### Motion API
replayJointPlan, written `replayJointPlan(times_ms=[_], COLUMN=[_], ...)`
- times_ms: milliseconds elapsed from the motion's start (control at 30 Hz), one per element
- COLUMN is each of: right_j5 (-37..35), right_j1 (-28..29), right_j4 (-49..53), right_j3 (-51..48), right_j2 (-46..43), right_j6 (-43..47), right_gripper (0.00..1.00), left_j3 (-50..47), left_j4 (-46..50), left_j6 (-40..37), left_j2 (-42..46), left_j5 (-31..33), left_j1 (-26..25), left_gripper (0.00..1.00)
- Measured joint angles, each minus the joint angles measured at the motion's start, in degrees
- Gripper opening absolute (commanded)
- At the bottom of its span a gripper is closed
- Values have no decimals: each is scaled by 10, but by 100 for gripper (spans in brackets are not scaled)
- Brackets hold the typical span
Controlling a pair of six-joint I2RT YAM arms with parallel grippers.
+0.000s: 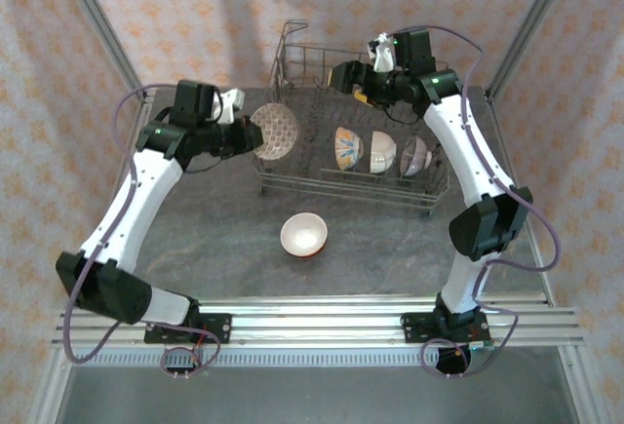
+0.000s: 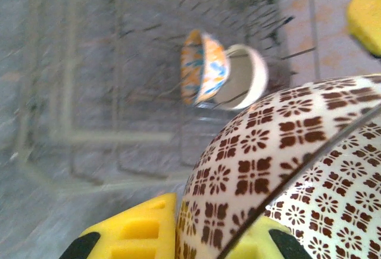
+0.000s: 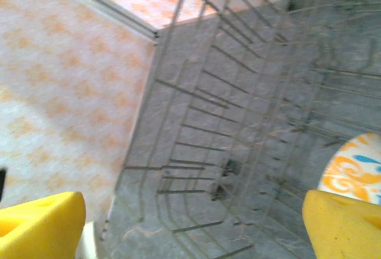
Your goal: Load the bowls into the dish rack
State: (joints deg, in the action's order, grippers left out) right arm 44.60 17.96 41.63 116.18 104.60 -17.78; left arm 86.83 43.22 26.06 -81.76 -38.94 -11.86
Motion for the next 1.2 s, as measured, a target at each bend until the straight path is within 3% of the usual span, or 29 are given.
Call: replayJointPlan(times_ms=[333,633,967,1200], right_j5=[83,104,112,111], right_j1=[0,0,3,4], right_j4=[-87,-120,-173,-204], right_j3=[-56,-117,-149,-159], right_j2=[-63,-81,-89,-90], right_j6=[-21,-22,-42,-65], right_gripper=[96,100,100,93], left_j3=[97,130,165,165], left_j4=[-115,-212,-256,-325], left_j6=[61,143,181,237], left_j2=[-140,-205,-240,-260], left_j5=[-111,-183,-224,-243], left_j1=[-17,-18,-42,-44], left_gripper=[0,0,0,0])
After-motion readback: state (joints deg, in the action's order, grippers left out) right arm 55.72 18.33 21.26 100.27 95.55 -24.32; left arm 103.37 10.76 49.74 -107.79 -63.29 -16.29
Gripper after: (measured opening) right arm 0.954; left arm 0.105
